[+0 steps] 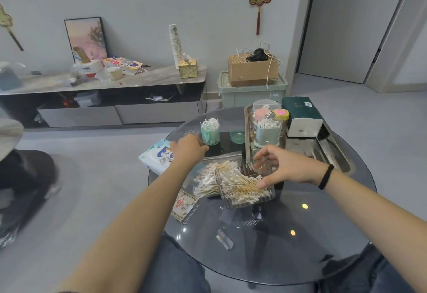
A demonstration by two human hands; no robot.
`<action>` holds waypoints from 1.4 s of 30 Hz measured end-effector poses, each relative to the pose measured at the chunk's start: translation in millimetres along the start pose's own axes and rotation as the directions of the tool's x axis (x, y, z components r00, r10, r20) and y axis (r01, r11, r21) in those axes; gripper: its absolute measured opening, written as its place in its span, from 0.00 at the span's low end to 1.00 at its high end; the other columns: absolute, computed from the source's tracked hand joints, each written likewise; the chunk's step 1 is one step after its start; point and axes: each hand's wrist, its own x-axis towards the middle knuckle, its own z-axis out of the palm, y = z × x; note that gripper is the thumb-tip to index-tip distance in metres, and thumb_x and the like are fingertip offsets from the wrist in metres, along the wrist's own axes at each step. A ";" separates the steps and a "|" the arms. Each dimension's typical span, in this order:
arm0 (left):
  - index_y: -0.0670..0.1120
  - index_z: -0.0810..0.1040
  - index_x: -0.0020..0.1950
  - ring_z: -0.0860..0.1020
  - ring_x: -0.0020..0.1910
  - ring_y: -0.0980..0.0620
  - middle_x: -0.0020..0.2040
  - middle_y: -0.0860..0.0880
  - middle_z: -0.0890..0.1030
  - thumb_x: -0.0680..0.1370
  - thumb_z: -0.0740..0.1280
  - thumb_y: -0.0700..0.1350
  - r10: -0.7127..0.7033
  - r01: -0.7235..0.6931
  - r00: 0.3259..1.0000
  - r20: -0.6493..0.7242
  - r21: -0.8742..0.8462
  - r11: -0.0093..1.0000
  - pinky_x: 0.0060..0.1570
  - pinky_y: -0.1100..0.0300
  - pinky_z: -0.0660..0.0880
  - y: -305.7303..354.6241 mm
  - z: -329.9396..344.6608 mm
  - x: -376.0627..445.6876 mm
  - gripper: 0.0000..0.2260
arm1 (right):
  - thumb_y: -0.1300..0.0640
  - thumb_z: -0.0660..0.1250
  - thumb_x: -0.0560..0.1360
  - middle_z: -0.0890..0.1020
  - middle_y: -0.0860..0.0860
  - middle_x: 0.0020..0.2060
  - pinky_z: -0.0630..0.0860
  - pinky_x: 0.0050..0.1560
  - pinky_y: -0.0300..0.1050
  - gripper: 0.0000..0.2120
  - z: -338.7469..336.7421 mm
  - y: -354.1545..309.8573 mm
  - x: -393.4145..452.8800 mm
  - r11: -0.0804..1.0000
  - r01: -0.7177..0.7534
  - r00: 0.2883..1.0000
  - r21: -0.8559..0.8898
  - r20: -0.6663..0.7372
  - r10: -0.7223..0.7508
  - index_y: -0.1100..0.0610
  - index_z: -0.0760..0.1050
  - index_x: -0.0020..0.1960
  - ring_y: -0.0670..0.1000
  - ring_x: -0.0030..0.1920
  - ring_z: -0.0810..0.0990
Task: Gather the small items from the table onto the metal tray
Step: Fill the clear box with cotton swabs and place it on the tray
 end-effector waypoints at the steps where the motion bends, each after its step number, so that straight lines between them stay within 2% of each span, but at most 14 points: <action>1: 0.45 0.81 0.43 0.78 0.49 0.46 0.42 0.46 0.83 0.77 0.64 0.54 -0.007 0.007 1.000 0.000 0.067 0.998 0.63 0.48 0.60 0.2 3.7 6.2 0.14 | 0.42 0.78 0.53 0.78 0.45 0.55 0.72 0.58 0.38 0.35 1.0 -1.0 1.5 1.000 0.003 1.000 -0.008 0.005 -0.003 0.45 0.68 0.56 0.45 0.58 0.76; 3: 0.44 0.76 0.40 0.79 0.48 0.45 0.42 0.45 0.83 0.76 0.65 0.55 -0.011 0.010 1.000 0.005 0.161 0.987 0.63 0.48 0.59 1.5 9.5 17.6 0.14 | 0.41 0.77 0.52 0.77 0.44 0.56 0.71 0.62 0.42 0.38 1.8 -2.0 5.2 0.999 0.014 1.000 -0.031 0.016 -0.013 0.46 0.68 0.58 0.46 0.59 0.75; 8: 0.46 0.80 0.51 0.78 0.52 0.48 0.48 0.48 0.84 0.74 0.69 0.50 -0.056 0.050 0.998 0.024 0.197 0.979 0.60 0.52 0.60 -5.5 20.1 37.5 0.10 | 0.45 0.79 0.56 0.77 0.43 0.55 0.72 0.63 0.48 0.36 3.5 3.0 14.5 1.000 0.008 0.999 -0.024 0.047 -0.007 0.46 0.67 0.59 0.47 0.58 0.75; 11: 0.47 0.81 0.49 0.78 0.51 0.49 0.49 0.50 0.83 0.73 0.69 0.46 -0.059 0.048 0.997 0.040 0.219 0.974 0.59 0.52 0.61 -6.4 21.9 41.4 0.06 | 0.46 0.79 0.58 0.77 0.42 0.56 0.73 0.62 0.46 0.33 3.7 5.0 19.8 1.000 0.005 0.998 -0.026 0.067 -0.003 0.44 0.67 0.58 0.46 0.58 0.76; 14: 0.47 0.80 0.47 0.78 0.51 0.47 0.48 0.49 0.83 0.74 0.67 0.45 -0.040 0.026 0.998 0.054 0.246 0.969 0.60 0.51 0.61 -3.8 18.1 39.5 0.04 | 0.47 0.79 0.59 0.76 0.40 0.56 0.72 0.57 0.35 0.34 5.0 4.5 22.7 1.000 -0.002 0.996 -0.021 0.092 0.004 0.45 0.66 0.59 0.42 0.57 0.75; 16: 0.45 0.80 0.49 0.78 0.51 0.46 0.45 0.47 0.82 0.75 0.65 0.46 -0.058 0.044 0.996 0.063 0.200 0.979 0.61 0.50 0.61 -1.8 13.3 37.6 0.08 | 0.48 0.78 0.60 0.76 0.41 0.57 0.72 0.57 0.34 0.34 5.1 4.4 22.4 1.000 -0.001 0.994 -0.012 0.106 0.002 0.46 0.66 0.61 0.41 0.58 0.75; 18: 0.41 0.78 0.48 0.77 0.47 0.44 0.35 0.46 0.76 0.76 0.61 0.45 -0.070 0.062 0.996 0.058 0.117 0.991 0.63 0.49 0.63 -1.0 5.4 32.8 0.10 | 0.51 0.78 0.61 0.76 0.44 0.58 0.72 0.60 0.40 0.33 5.2 5.0 21.5 1.000 -0.001 0.993 0.005 0.118 0.001 0.48 0.65 0.61 0.44 0.59 0.75; 21: 0.43 0.73 0.35 0.73 0.40 0.45 0.34 0.44 0.75 0.77 0.62 0.45 -0.065 0.077 0.996 0.060 -0.246 0.966 0.57 0.48 0.73 1.1 -13.8 16.9 0.12 | 0.52 0.78 0.62 0.75 0.45 0.59 0.73 0.58 0.40 0.33 7.4 6.5 17.3 1.000 0.003 0.991 0.003 0.132 -0.003 0.49 0.64 0.61 0.46 0.61 0.74; 24: 0.45 0.76 0.34 0.75 0.40 0.48 0.38 0.45 0.80 0.76 0.68 0.46 -0.015 0.062 0.997 0.081 -0.618 0.784 0.42 0.56 0.74 3.4 -37.1 -9.5 0.11 | 0.49 0.78 0.61 0.76 0.43 0.58 0.69 0.50 0.31 0.34 8.7 7.6 12.1 0.997 0.013 0.994 -0.072 0.110 -0.005 0.48 0.64 0.61 0.43 0.60 0.72; 28: 0.48 0.80 0.40 0.79 0.44 0.51 0.40 0.50 0.82 0.76 0.67 0.44 0.111 0.071 0.981 0.159 -0.827 0.557 0.45 0.58 0.71 0.5 -55.2 -41.5 0.05 | 0.49 0.78 0.61 0.75 0.43 0.59 0.68 0.47 0.31 0.36 9.0 9.7 5.6 0.993 0.026 0.995 -0.117 0.098 -0.015 0.48 0.63 0.62 0.45 0.59 0.72; 33: 0.45 0.81 0.45 0.81 0.43 0.52 0.36 0.50 0.84 0.75 0.67 0.42 0.248 0.191 0.932 0.265 -0.939 0.286 0.50 0.53 0.79 1.1 -57.8 -66.3 0.04 | 0.40 0.74 0.59 0.72 0.44 0.61 0.71 0.58 0.40 0.40 1.7 -0.7 1.4 0.996 0.041 0.999 -0.082 0.026 -0.039 0.45 0.61 0.65 0.46 0.61 0.71; 37: 0.41 0.81 0.45 0.83 0.41 0.49 0.38 0.45 0.83 0.68 0.69 0.42 0.355 0.346 0.887 0.295 -0.934 -0.089 0.45 0.49 0.82 7.8 -53.1 -72.5 0.08 | 0.29 0.59 0.61 0.70 0.42 0.60 0.74 0.55 0.43 0.40 -0.2 -10.2 0.6 0.994 0.062 0.980 0.094 -0.196 -0.042 0.41 0.57 0.69 0.45 0.57 0.76; 39: 0.39 0.78 0.48 0.83 0.41 0.49 0.37 0.45 0.83 0.70 0.67 0.41 0.407 0.393 0.863 0.298 -0.903 -0.172 0.48 0.49 0.81 11.4 -44.7 -75.4 0.09 | 0.32 0.59 0.64 0.74 0.41 0.56 0.74 0.44 0.36 0.37 2.2 -10.3 1.7 0.979 0.080 0.975 0.187 -0.218 -0.038 0.41 0.56 0.70 0.43 0.48 0.81; 42: 0.40 0.77 0.53 0.83 0.40 0.49 0.38 0.46 0.82 0.77 0.62 0.38 0.365 0.372 0.886 0.287 -0.909 -0.187 0.45 0.52 0.82 16.5 -31.0 -81.5 0.08 | 0.49 0.67 0.72 0.82 0.48 0.46 0.77 0.36 0.36 0.28 4.7 -7.0 5.9 0.924 0.151 0.956 0.352 -0.289 -0.046 0.50 0.64 0.69 0.44 0.38 0.84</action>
